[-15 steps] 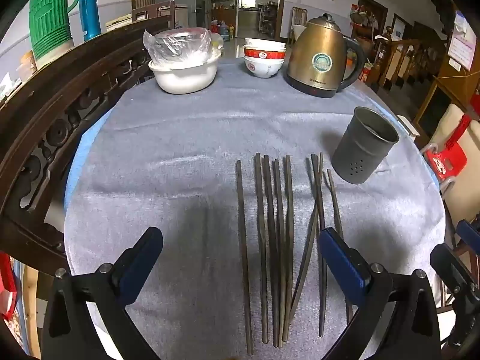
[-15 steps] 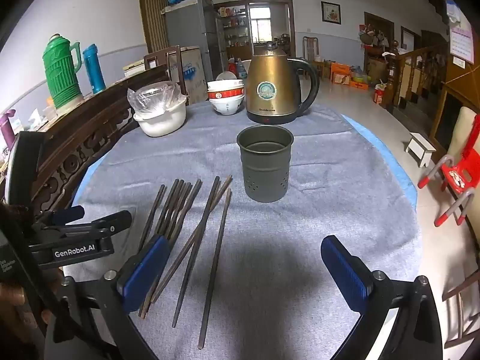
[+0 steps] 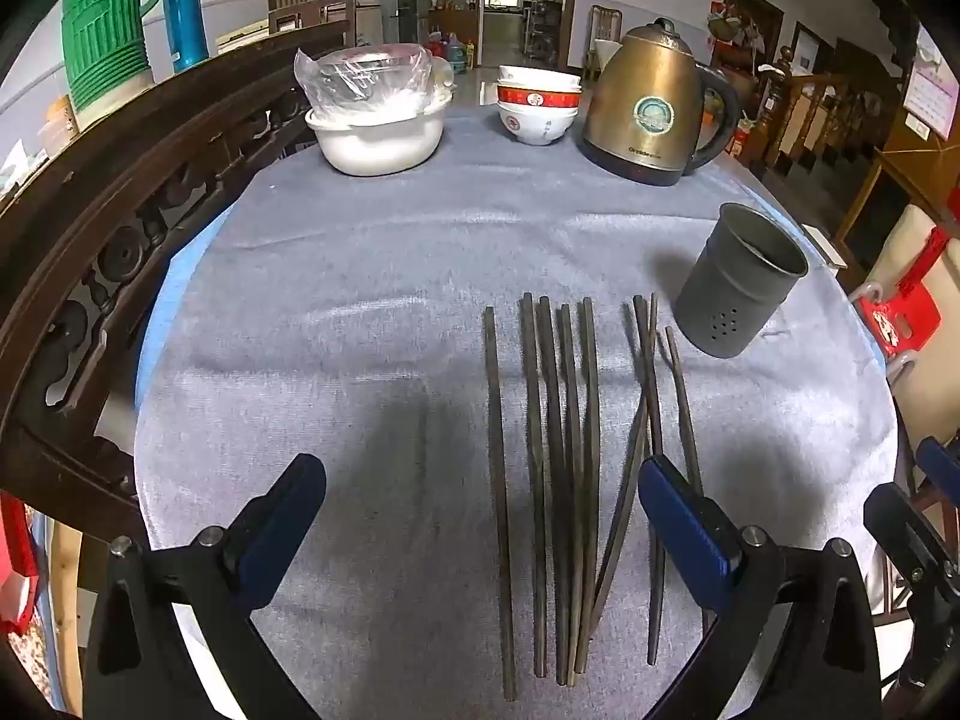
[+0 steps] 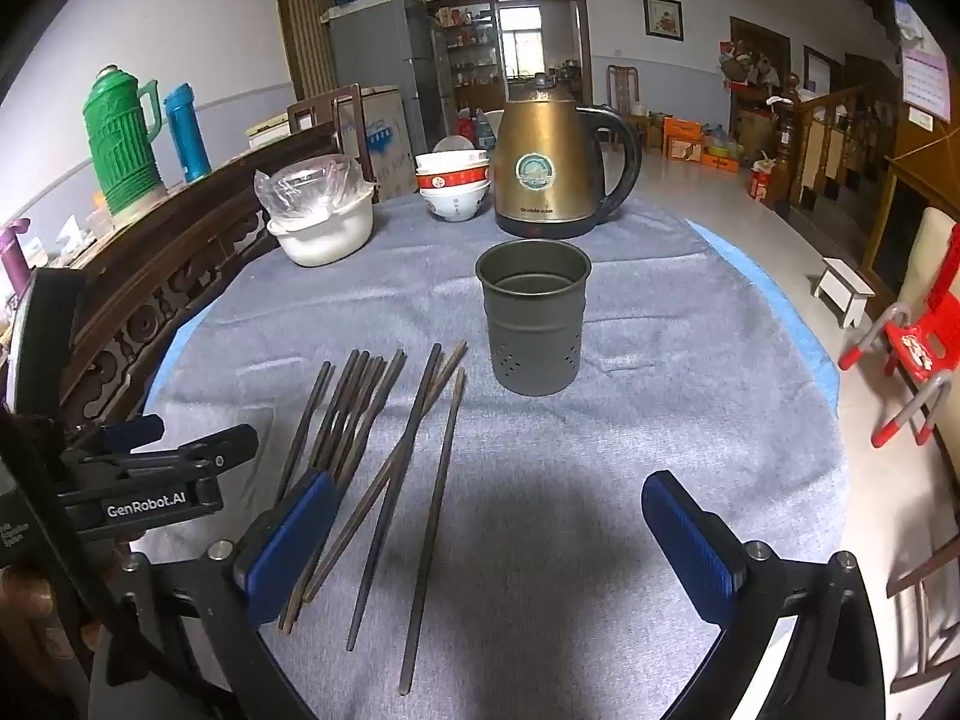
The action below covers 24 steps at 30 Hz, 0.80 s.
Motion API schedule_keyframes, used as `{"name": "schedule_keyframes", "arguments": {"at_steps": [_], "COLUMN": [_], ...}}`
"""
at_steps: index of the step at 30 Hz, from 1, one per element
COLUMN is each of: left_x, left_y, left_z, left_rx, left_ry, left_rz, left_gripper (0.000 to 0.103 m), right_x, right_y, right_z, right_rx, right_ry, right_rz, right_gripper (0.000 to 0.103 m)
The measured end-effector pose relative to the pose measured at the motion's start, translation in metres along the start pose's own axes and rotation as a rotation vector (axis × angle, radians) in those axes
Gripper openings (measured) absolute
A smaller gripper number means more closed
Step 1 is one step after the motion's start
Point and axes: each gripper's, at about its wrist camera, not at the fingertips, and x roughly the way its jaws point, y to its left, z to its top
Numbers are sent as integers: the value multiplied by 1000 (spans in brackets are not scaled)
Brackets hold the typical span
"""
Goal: Organize utensils
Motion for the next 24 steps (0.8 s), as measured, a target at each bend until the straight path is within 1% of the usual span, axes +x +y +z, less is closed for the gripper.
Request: {"name": "schedule_keyframes", "arguments": {"at_steps": [15,24], "left_x": [-1,2], "left_y": [-3,0], "left_z": [1,1], "left_rx": [6,2], "left_ry": [-6,-8], "left_rz": [0,0], "left_gripper": [103,103], "right_x": [2,10], "right_y": [3,5], "right_z": [1,1], "right_rx": [-13,-25], "right_ry": [12,40], "right_rz": [-5,-27], "right_gripper": [103,103]}}
